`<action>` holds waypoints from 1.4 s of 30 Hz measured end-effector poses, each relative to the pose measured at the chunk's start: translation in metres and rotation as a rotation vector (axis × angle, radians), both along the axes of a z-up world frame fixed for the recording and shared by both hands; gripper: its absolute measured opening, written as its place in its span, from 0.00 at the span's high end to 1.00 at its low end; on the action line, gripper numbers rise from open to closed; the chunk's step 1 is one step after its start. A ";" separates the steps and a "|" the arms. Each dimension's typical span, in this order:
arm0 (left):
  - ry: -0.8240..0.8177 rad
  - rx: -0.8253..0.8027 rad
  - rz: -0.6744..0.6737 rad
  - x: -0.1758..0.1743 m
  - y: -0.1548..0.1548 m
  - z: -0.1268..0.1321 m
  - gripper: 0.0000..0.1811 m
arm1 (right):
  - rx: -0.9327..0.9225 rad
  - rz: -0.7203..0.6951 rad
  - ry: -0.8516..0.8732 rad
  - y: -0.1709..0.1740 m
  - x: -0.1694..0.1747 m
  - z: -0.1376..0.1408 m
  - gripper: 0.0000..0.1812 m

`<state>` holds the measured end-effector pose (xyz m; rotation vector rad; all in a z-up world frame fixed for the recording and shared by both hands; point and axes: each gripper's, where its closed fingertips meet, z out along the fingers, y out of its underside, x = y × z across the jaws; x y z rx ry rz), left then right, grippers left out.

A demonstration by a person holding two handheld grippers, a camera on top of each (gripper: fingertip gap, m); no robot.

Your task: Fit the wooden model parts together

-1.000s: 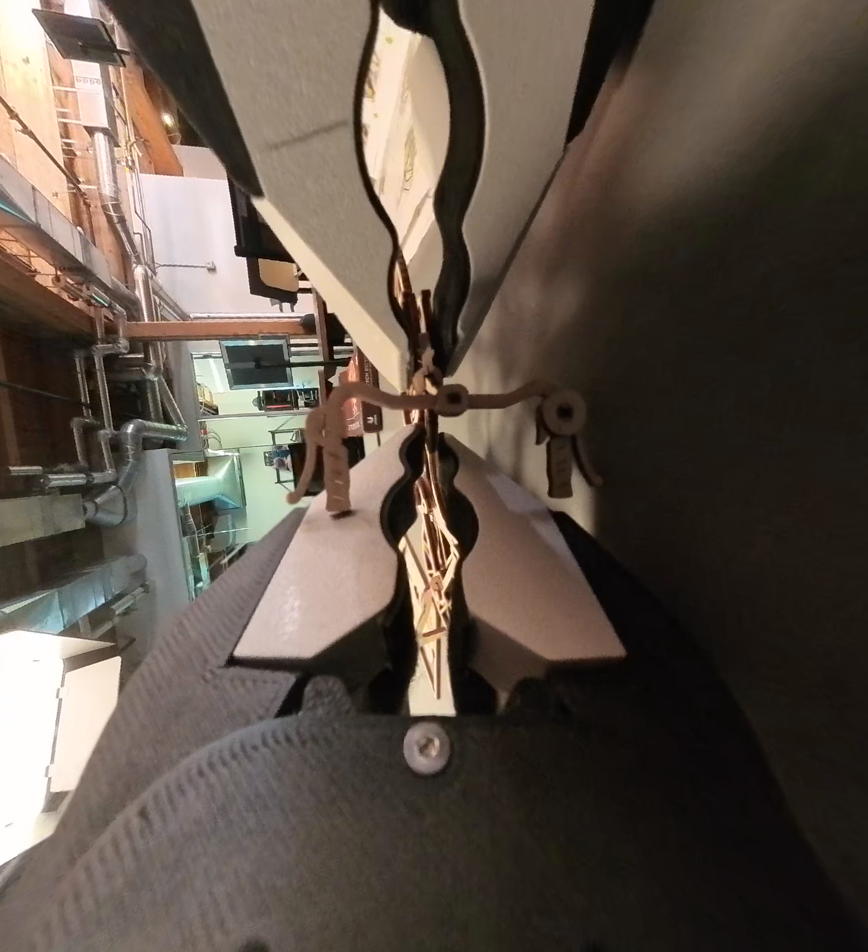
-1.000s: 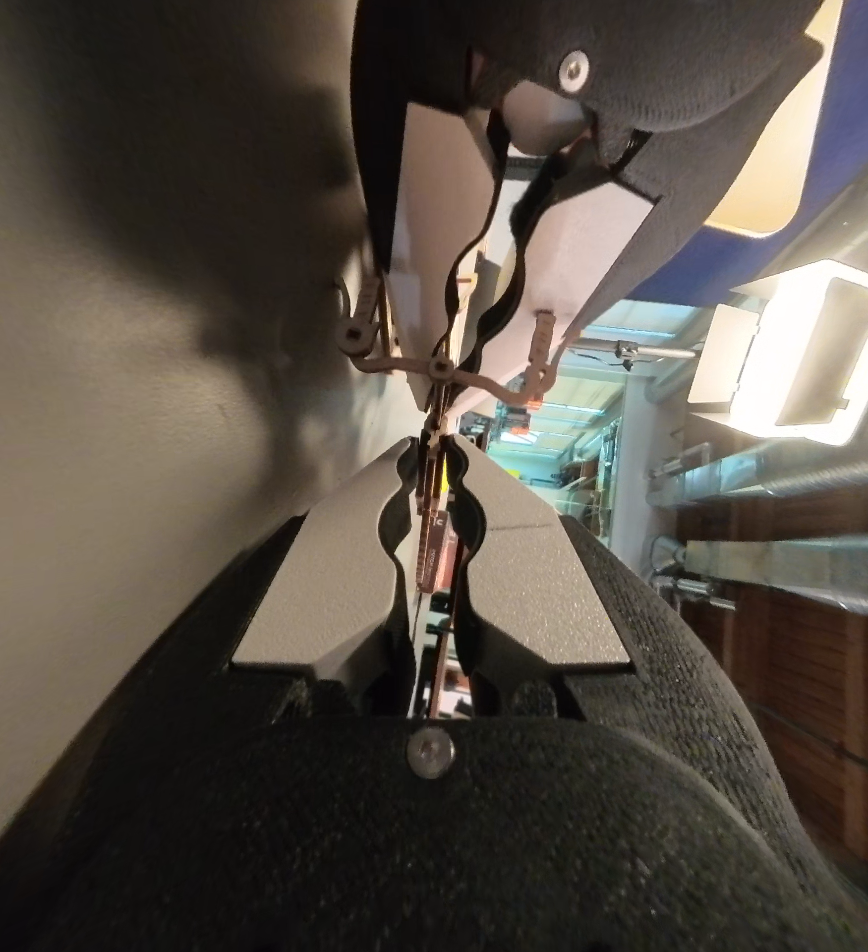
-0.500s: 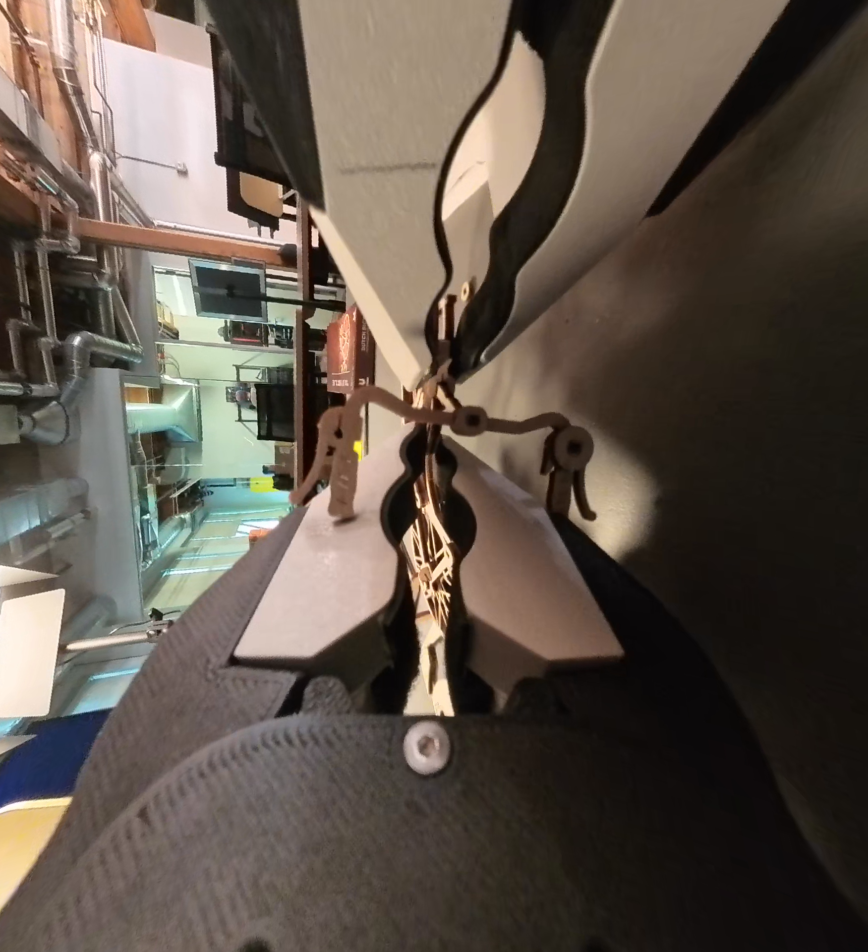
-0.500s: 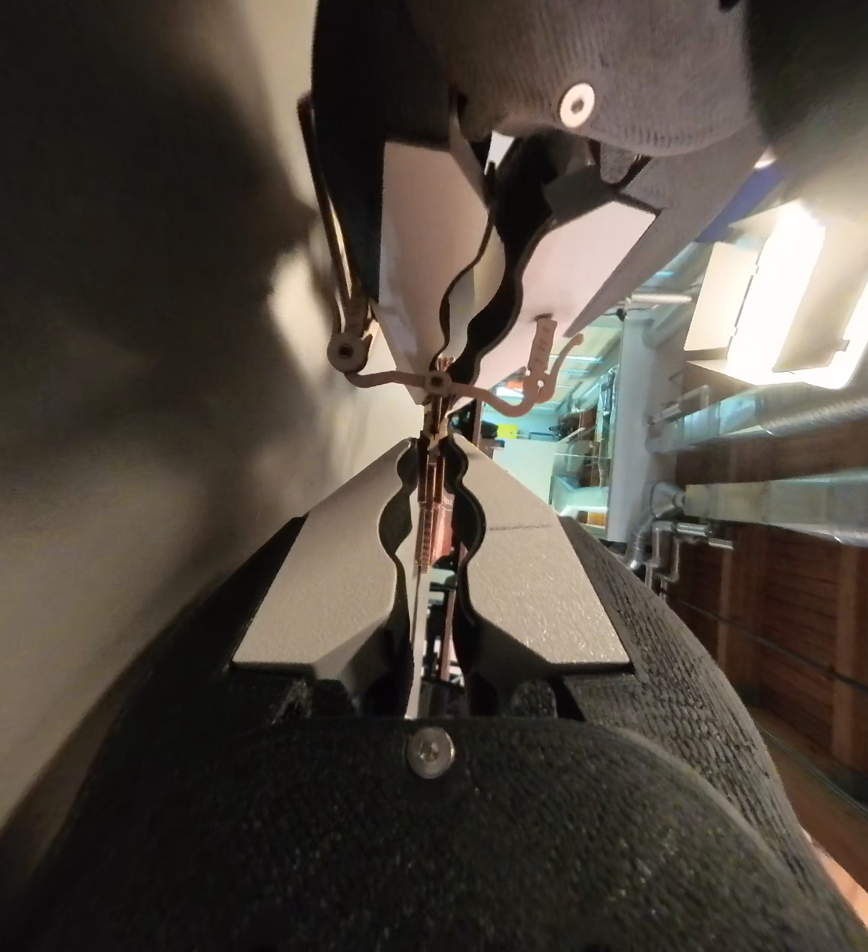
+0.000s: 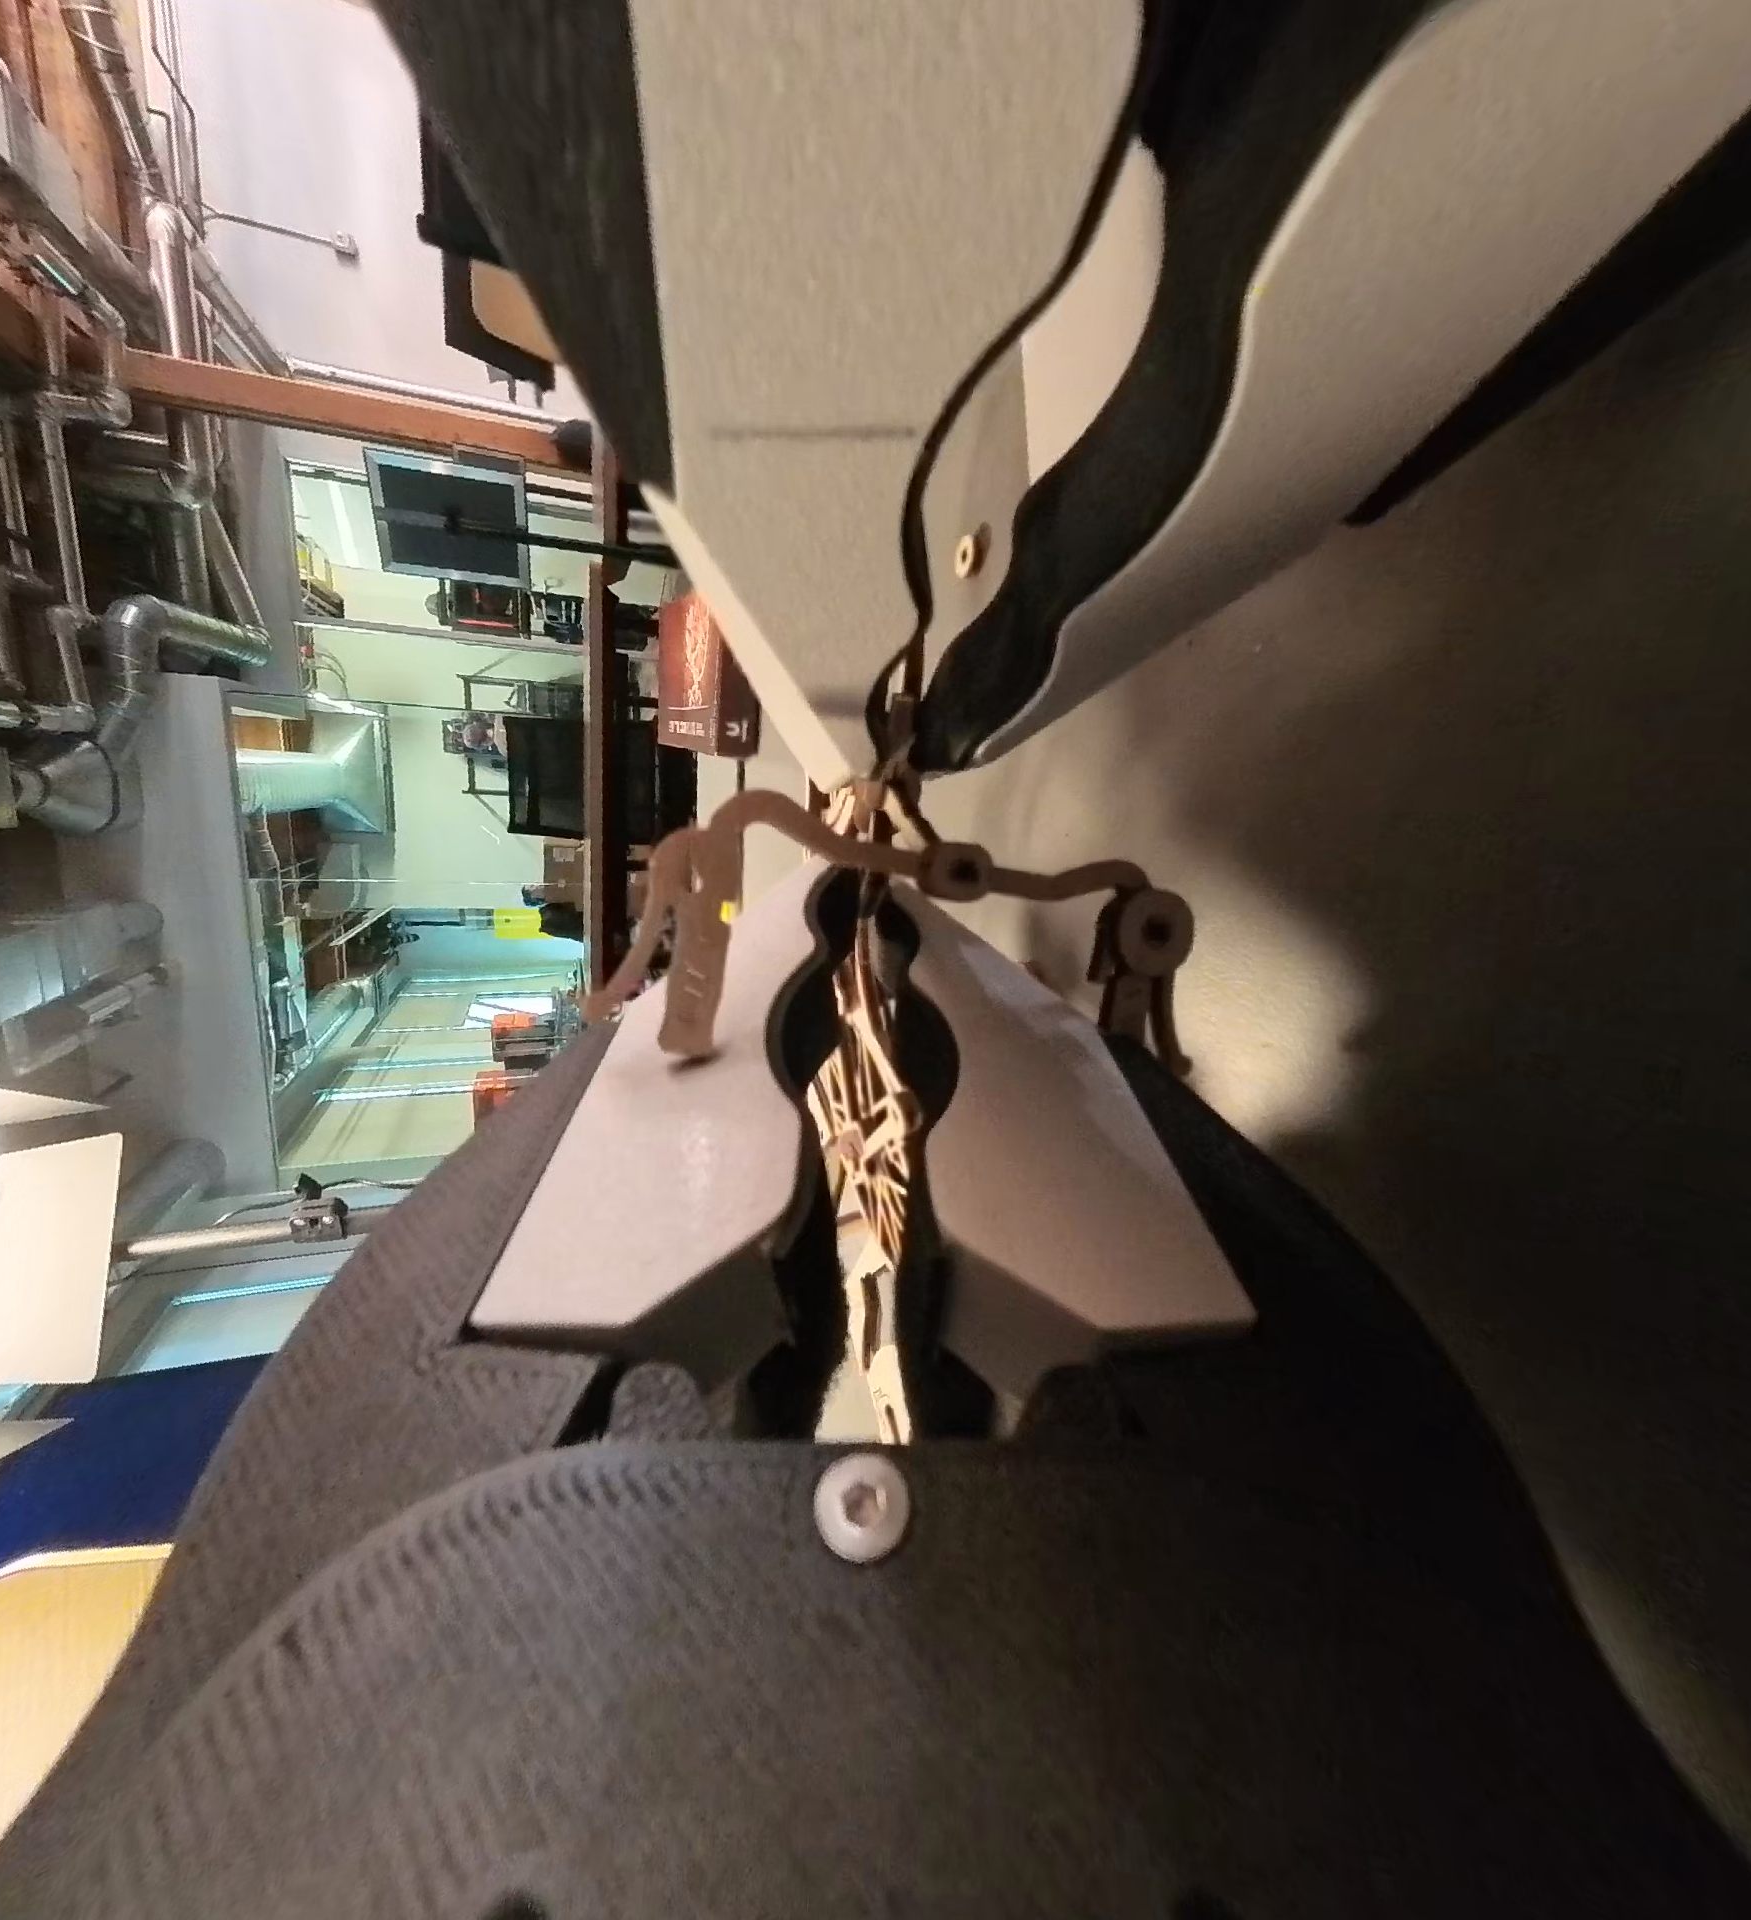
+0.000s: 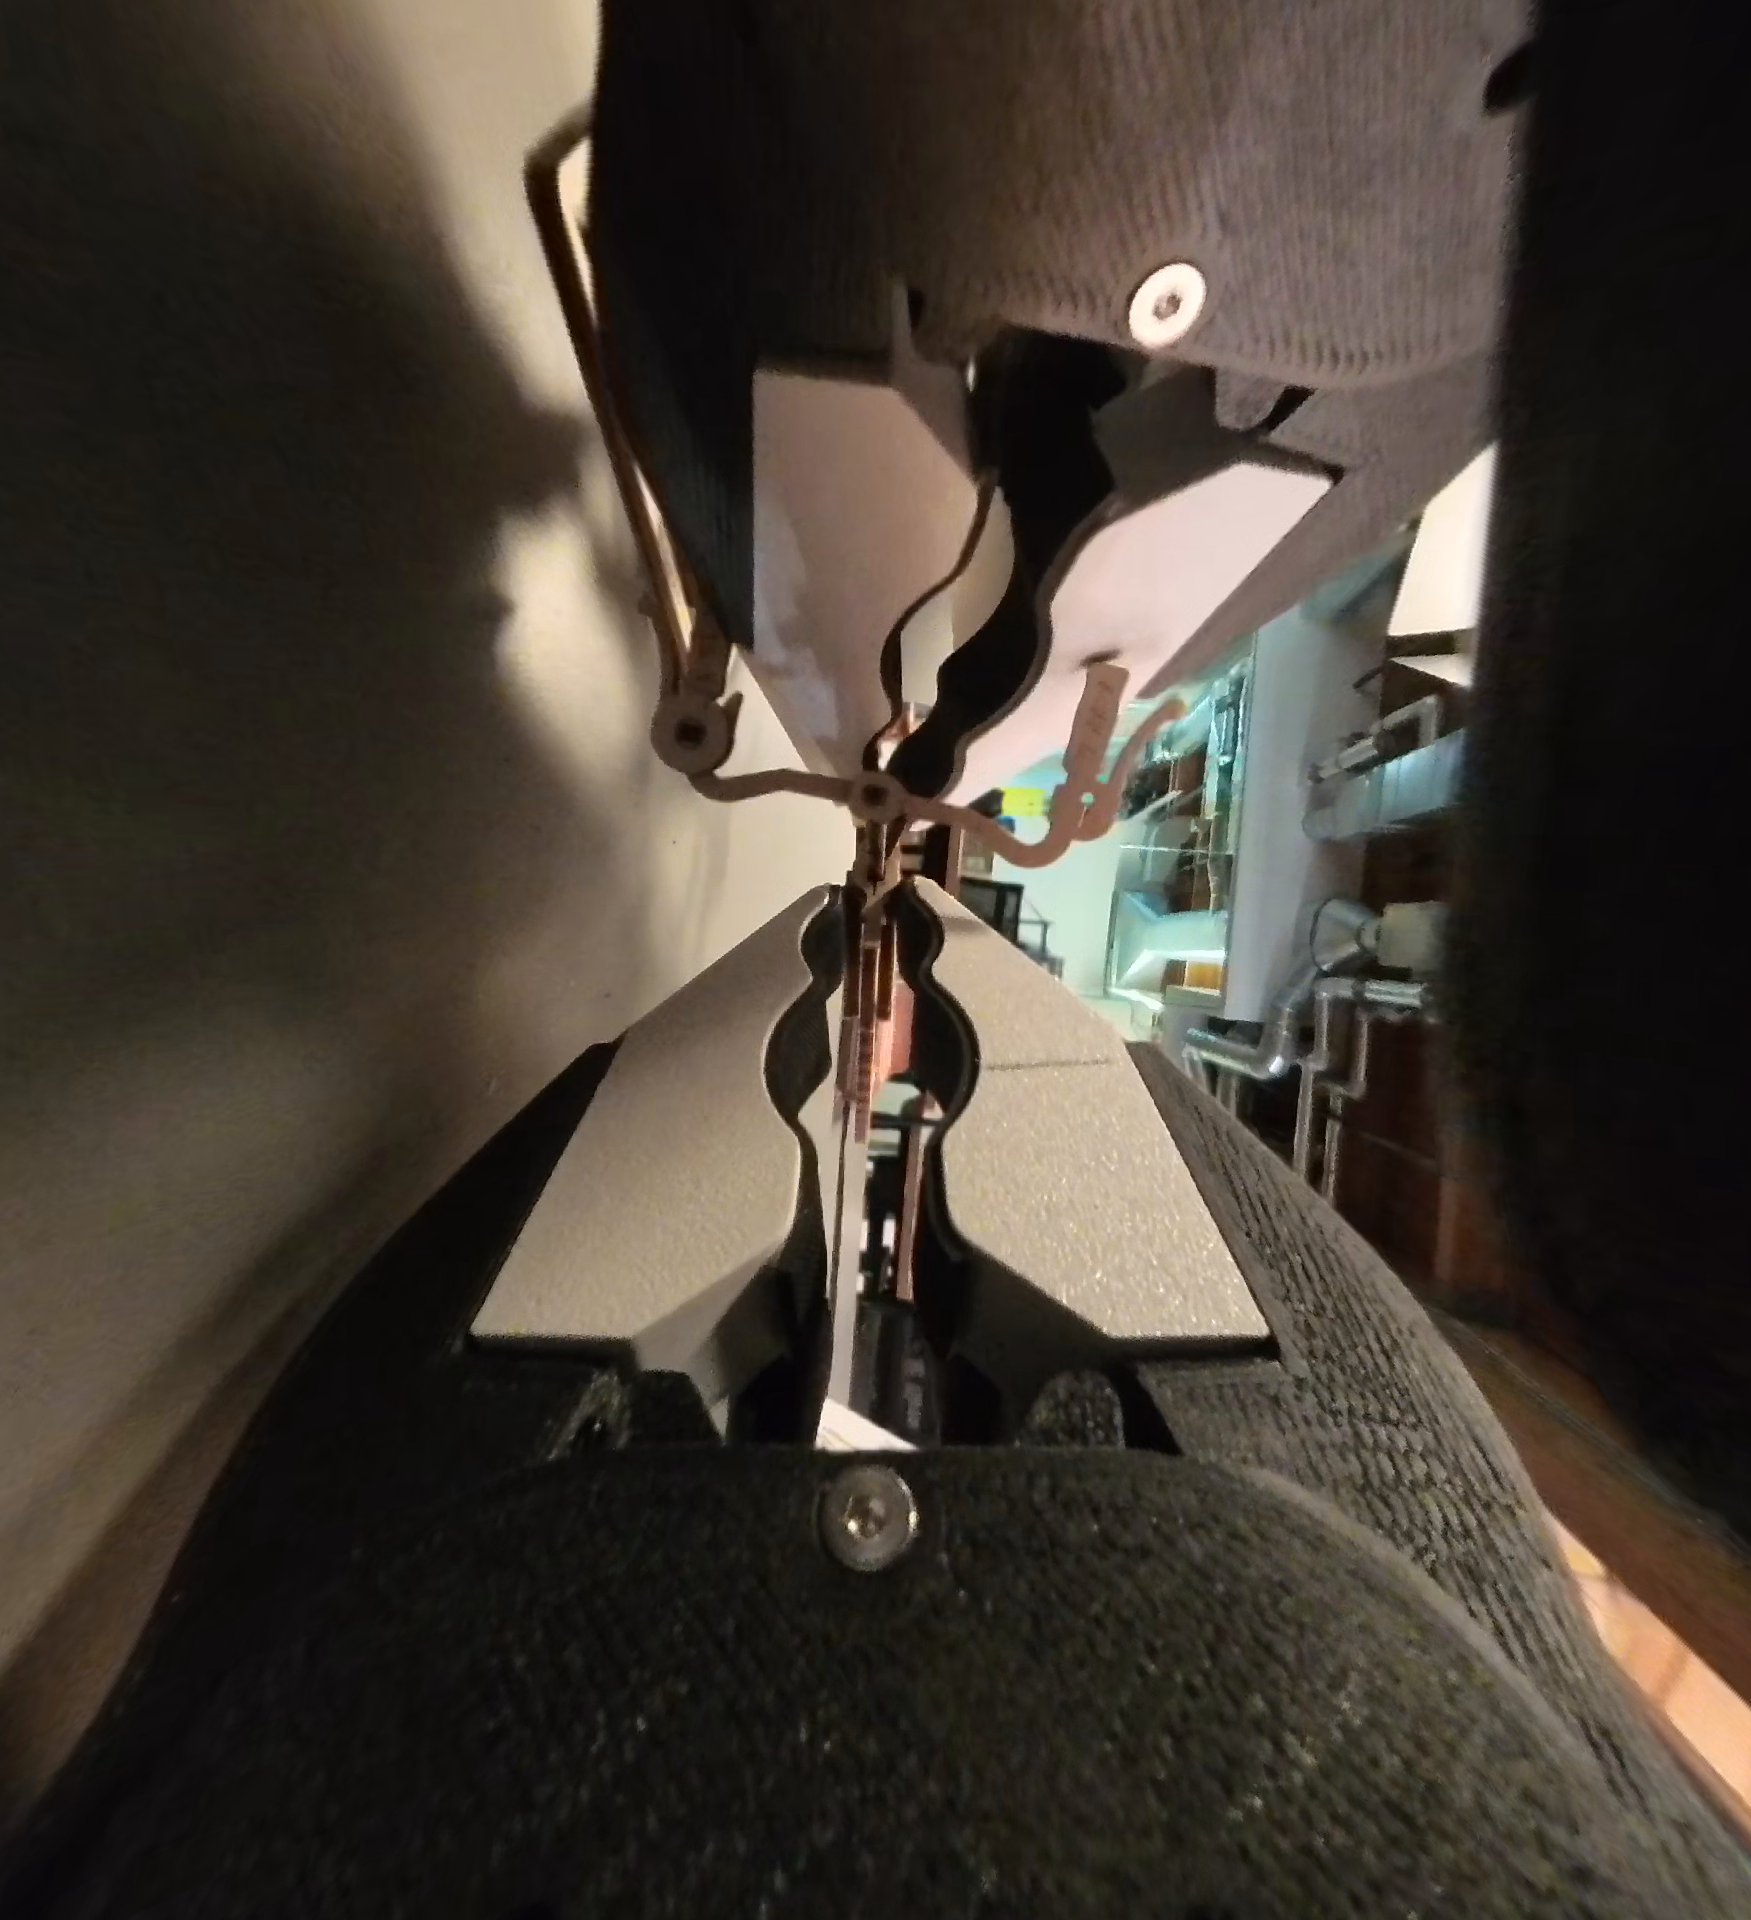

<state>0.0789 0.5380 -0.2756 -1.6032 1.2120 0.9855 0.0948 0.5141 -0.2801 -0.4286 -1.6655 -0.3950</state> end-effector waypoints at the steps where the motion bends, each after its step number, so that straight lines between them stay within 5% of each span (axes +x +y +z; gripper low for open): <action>1: 0.004 -0.005 0.006 -0.001 0.000 -0.001 0.99 | 0.002 -0.012 -0.004 0.001 0.003 -0.003 0.96; 10: 0.010 -0.031 0.057 -0.006 0.003 -0.004 0.99 | 0.012 -0.110 -0.025 0.006 0.002 -0.007 0.96; 27: 0.025 -0.075 0.073 -0.010 -0.001 -0.012 0.95 | -0.030 -0.049 -0.051 0.008 -0.001 -0.002 0.96; 33: -0.028 -0.116 0.058 -0.009 -0.004 -0.010 0.81 | -0.069 -0.046 -0.067 0.009 -0.002 -0.003 0.96; 42: -0.168 -0.226 0.007 -0.018 -0.024 -0.014 0.74 | -0.095 -0.038 -0.067 0.010 -0.001 -0.003 0.96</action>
